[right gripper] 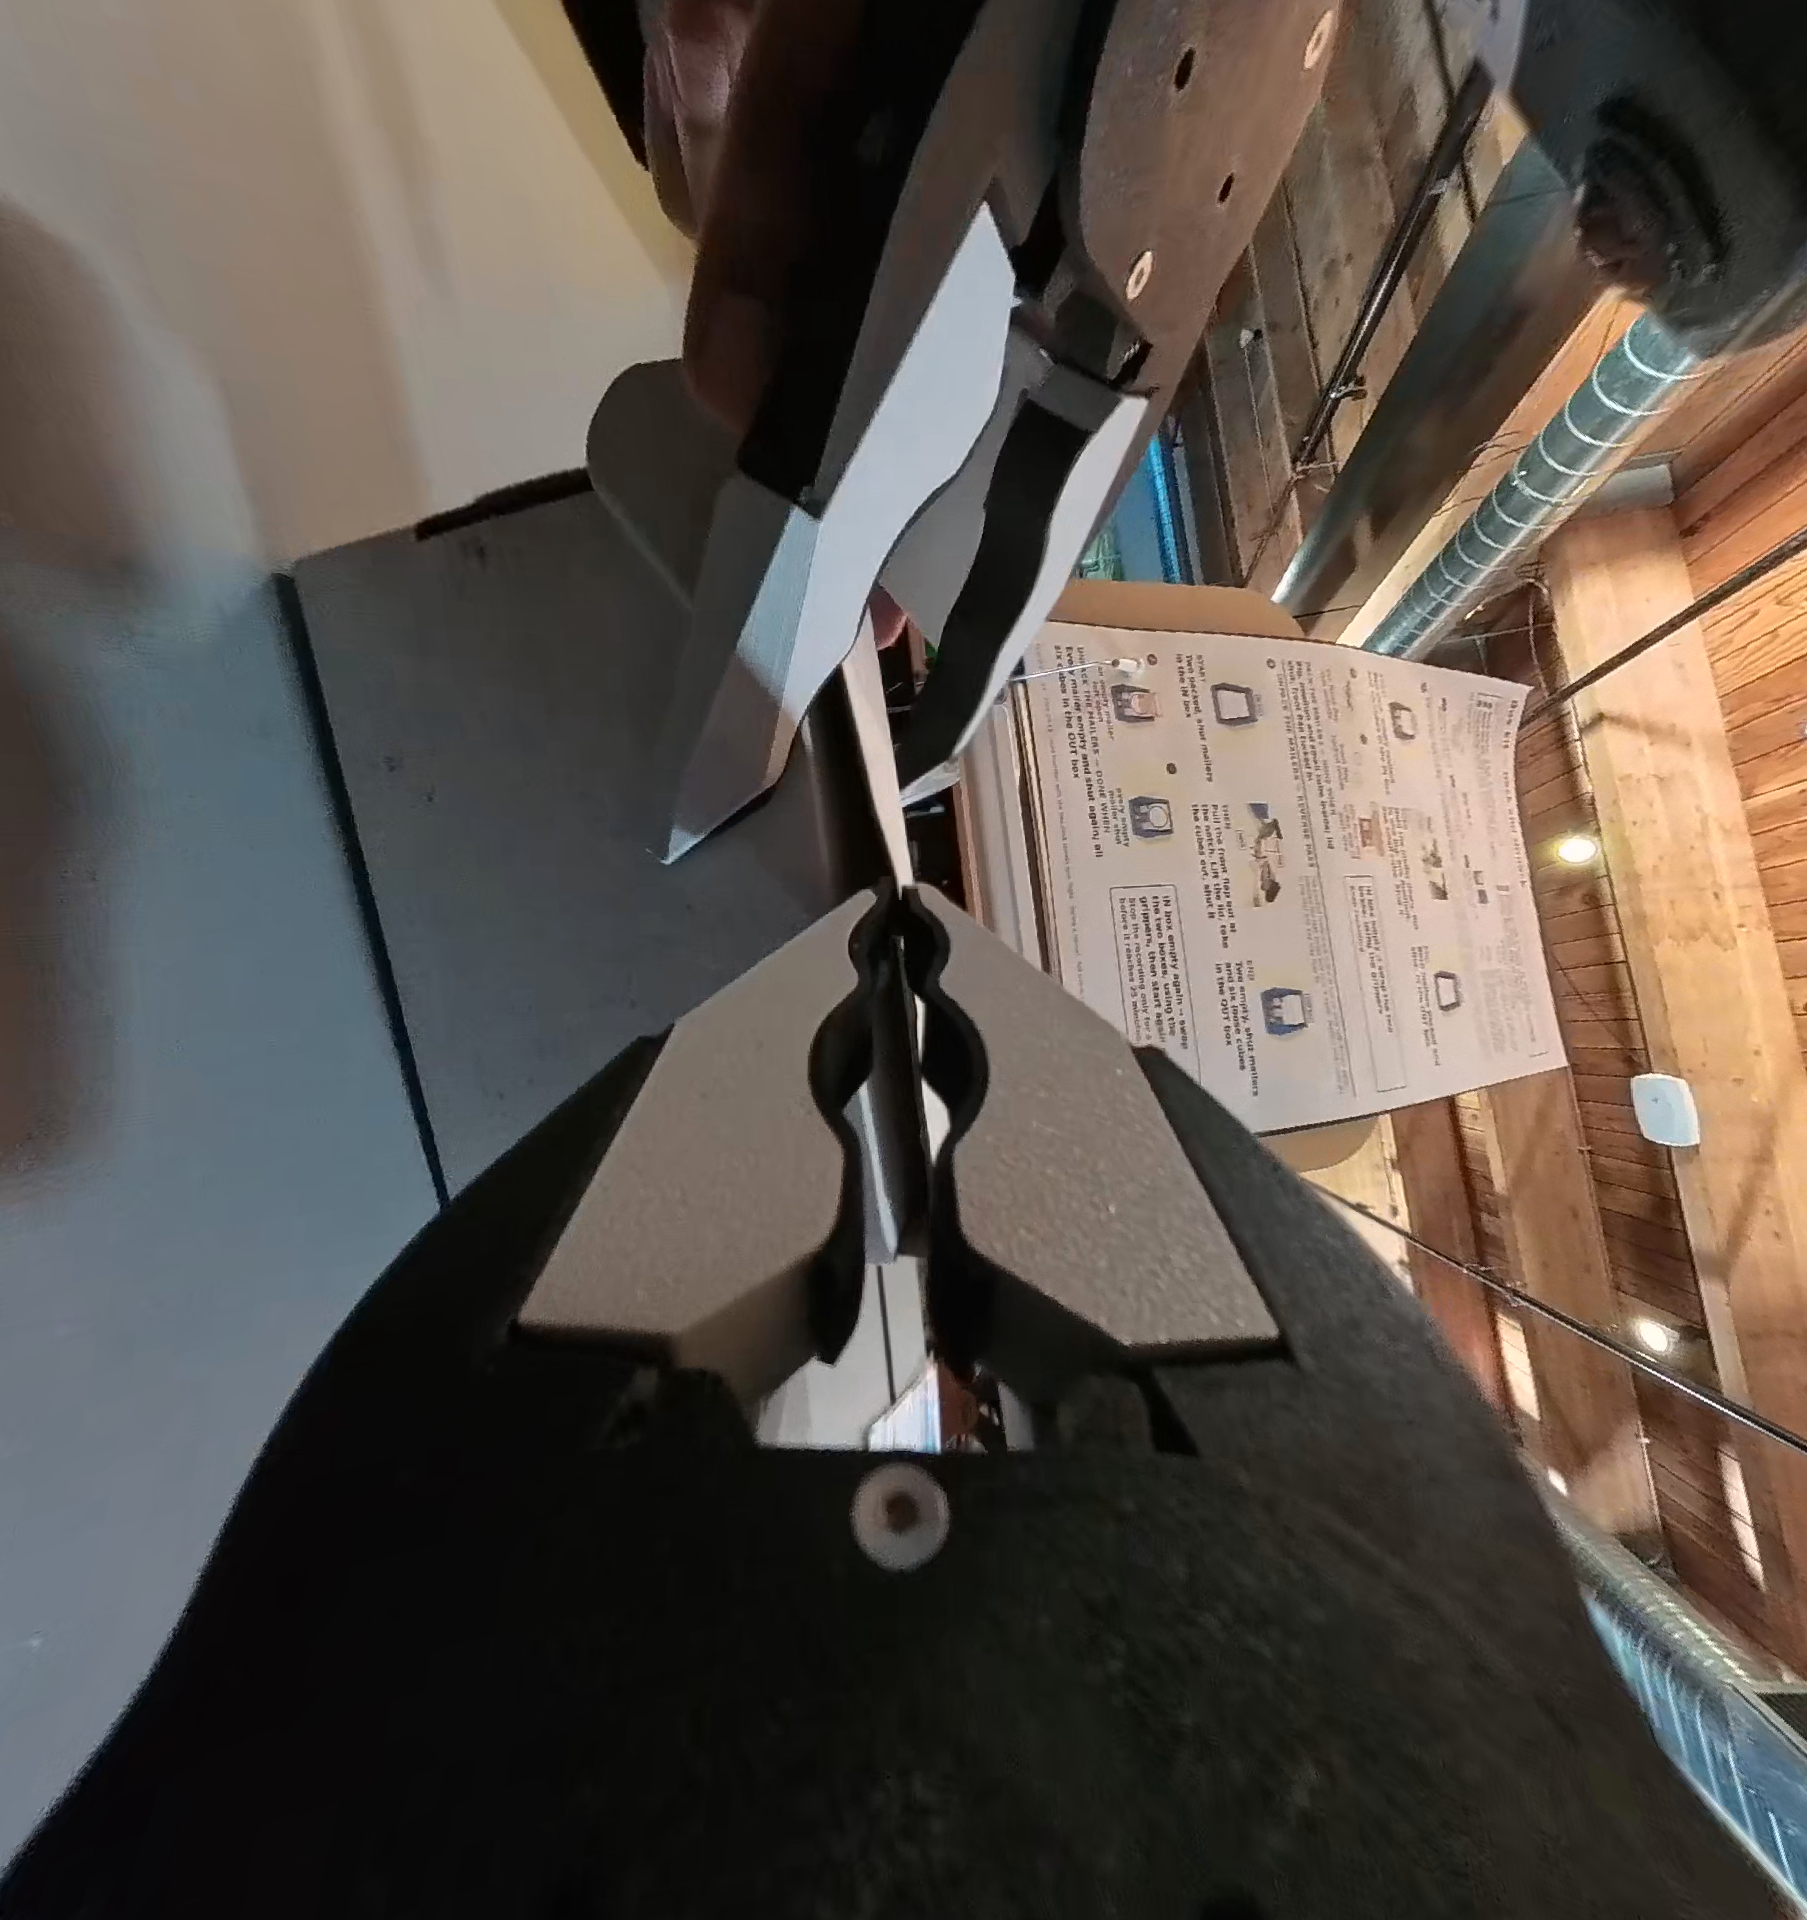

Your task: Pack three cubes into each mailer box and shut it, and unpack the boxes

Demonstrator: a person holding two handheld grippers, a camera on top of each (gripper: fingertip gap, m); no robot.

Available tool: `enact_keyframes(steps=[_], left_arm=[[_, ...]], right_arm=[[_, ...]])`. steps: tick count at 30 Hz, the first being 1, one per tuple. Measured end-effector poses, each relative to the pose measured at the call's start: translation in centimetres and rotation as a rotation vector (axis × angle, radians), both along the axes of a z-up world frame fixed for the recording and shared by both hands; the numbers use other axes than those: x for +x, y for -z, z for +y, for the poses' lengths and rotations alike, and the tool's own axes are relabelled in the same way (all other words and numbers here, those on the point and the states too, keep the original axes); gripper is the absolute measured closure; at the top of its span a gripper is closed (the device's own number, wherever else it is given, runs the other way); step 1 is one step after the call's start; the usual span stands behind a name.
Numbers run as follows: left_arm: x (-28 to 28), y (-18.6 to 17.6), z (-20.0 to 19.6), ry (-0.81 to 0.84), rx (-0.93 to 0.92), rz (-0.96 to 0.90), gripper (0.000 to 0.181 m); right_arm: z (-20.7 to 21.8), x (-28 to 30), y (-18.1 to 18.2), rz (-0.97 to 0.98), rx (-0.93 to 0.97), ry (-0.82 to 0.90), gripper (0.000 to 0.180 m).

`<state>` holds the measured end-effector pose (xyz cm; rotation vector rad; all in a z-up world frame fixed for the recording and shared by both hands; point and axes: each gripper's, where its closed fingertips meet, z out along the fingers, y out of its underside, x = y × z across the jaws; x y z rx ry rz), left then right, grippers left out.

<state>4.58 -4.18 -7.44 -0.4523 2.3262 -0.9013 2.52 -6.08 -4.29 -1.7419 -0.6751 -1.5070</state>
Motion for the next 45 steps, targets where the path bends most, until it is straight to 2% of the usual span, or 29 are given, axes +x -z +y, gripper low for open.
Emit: enact_keyframes(steps=[14, 18, 20, 22, 23, 25, 29, 32, 38, 45], left_arm=[[-0.3, 2.0, -0.2, -0.025, -0.084, 0.013, 0.096], [-0.4, 1.1, -0.8, -0.045, -0.229, -0.016, 0.098], [-0.7, 0.3, -1.1, -0.066, -0.349, -0.074, 0.097], [-1.1, -0.1, -0.9, -0.071, -0.394, -0.146, 0.097], [-1.2, -0.2, -0.6, -0.083, -0.383, -0.180, 0.094], [-0.7, -1.0, 0.5, -0.135, -0.381, -0.240, 0.072], [-0.8, -0.3, 0.8, -0.131, -0.488, -0.119, 0.067], [-1.0, 0.2, 0.7, -0.103, -0.518, -0.065, 0.071], [-2.0, 1.3, -0.4, -0.009, -0.496, -0.002, 0.102], [-1.9, 1.3, -0.2, 0.009, -0.490, 0.004, 0.105]], right_arm=[[-1.1, 0.3, 0.3, 0.046, 0.004, 0.051, 0.180], [-1.3, 0.1, 0.3, 0.055, 0.002, 0.054, 0.180], [-1.3, -0.3, 0.3, 0.062, 0.001, 0.050, 0.180], [-1.1, -0.9, 0.3, 0.062, -0.001, 0.041, 0.180], [-1.0, -1.1, 0.3, 0.060, -0.002, 0.039, 0.180], [-1.0, -1.2, 0.3, 0.058, -0.001, 0.042, 0.180], [-1.3, -1.2, 0.4, 0.076, 0.008, 0.046, 0.180], [-1.4, -1.2, 0.4, 0.083, 0.011, 0.050, 0.180], [-1.5, -0.8, 0.3, 0.098, 0.024, 0.058, 0.180], [-1.5, -0.9, 0.3, 0.107, 0.034, 0.045, 0.180]])
